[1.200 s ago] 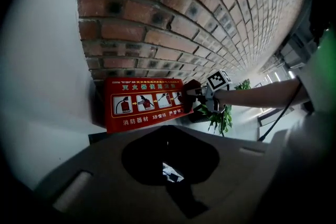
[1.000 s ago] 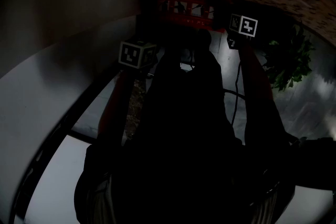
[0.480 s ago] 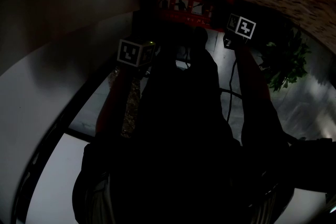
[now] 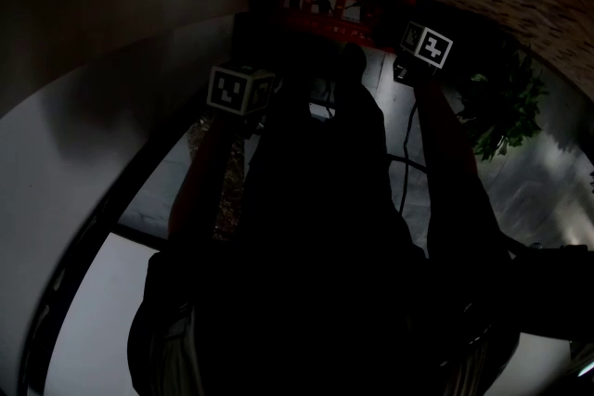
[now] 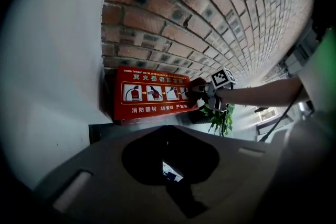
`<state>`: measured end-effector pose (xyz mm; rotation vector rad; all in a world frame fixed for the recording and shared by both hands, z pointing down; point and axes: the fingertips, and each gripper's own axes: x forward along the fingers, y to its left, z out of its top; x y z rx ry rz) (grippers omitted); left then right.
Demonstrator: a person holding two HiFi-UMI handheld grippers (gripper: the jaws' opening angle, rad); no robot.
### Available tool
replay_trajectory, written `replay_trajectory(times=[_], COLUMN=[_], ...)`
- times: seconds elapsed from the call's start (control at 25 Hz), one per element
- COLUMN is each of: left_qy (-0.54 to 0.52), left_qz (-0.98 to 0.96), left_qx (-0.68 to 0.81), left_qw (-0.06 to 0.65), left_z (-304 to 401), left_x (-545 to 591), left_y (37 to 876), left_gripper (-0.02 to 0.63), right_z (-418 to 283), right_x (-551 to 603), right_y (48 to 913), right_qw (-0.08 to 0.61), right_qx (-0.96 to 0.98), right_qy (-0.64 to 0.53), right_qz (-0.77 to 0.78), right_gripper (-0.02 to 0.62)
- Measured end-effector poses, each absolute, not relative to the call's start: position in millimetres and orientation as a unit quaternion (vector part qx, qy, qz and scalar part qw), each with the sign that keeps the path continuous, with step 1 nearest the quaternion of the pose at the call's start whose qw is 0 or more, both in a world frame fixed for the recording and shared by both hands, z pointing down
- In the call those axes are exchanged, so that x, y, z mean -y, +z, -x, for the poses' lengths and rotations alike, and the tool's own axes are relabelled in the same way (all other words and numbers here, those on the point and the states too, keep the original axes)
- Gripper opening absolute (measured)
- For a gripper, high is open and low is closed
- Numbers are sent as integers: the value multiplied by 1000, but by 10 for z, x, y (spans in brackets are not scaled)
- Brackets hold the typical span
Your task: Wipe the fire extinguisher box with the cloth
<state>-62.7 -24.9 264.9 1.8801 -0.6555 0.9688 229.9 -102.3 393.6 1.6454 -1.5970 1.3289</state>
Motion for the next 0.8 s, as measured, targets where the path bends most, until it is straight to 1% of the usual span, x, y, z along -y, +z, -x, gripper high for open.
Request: replay_trajectory(times=[0.28,0.6,0.8], left_qy=[388,384,384], left_qz=[-756,-753,-752], left_qx=[274,281,283], left_qw=[450,454,454], left_z=[736,862,933], left_x=[221,179,170], left_y=[2671,2669,2662], left_gripper=[3,3,3], right_z=[-2280,-2215,-1828], right_x=[1024,1040,1117], right_y=[3940,3912,3916], right_qw=[253,280,305], right_qx=[577,574,612], right_qy=[481,456,437], right_qz=[-610,-619,-585], right_gripper=[128,127,126])
